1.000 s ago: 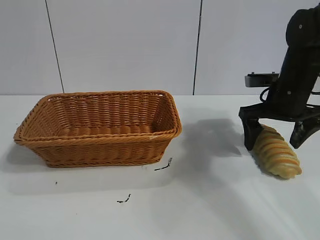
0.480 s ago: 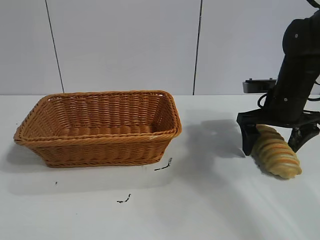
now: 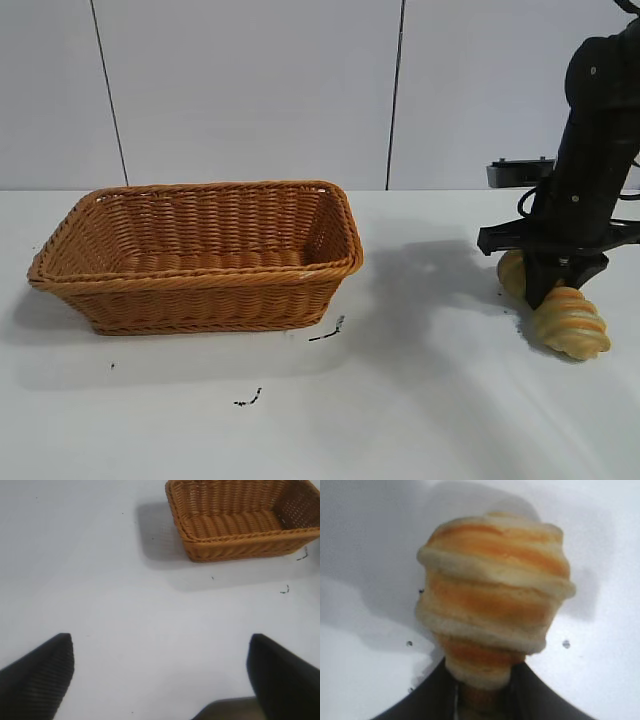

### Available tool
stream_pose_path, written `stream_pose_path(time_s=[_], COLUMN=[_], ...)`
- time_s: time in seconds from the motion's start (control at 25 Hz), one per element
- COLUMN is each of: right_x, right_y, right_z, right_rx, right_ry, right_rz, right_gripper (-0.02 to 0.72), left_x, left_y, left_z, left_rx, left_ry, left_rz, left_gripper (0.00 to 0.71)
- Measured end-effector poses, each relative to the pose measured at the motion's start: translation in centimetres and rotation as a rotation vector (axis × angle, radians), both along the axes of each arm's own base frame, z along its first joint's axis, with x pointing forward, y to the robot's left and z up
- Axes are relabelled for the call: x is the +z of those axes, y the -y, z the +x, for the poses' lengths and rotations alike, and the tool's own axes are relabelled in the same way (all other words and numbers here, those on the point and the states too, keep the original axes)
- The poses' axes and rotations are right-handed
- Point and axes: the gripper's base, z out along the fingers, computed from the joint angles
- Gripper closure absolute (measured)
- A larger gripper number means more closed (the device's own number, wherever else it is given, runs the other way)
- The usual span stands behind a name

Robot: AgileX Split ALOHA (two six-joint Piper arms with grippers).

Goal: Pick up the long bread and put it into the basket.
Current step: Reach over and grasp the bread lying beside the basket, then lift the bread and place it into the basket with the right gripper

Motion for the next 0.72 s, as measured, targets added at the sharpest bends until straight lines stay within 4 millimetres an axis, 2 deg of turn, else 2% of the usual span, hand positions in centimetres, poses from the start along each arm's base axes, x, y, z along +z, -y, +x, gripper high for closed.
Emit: stream_pose_path(time_s=[0.2, 0.36, 0.48, 0.56, 0.72], right_x=[5.9, 9.6, 11.3, 11.5, 11.6], right_y=[-0.1, -0.3, -0.8, -1.7, -5.9], right_z=[1.4, 2.9, 4.1, 4.9, 6.1], right_rx=[-0.003, -0.004, 0.007, 0.04, 0.159], right_ry=[0.06, 0.18, 0.248, 0.255, 0.278], right_rz=[0.001, 0.026, 0.044, 0.042, 0.045], right_gripper=[0.585, 0.585, 0.585, 0.585, 0.585], left_x=[0.0, 0.0, 0.0, 0.0, 0.0], left_y=[0.0, 0.0, 0.0, 0.0, 0.0], left_z=[0.0, 0.0, 0.0, 0.0, 0.0], left_rx=[0.0, 0.0, 0.0, 0.0, 0.0], left_ry=[0.0, 0.0, 0.0, 0.0, 0.0], left_rz=[0.0, 0.0, 0.0, 0.0, 0.0], left_gripper=[0.018, 0.018, 0.018, 0.018, 0.018])
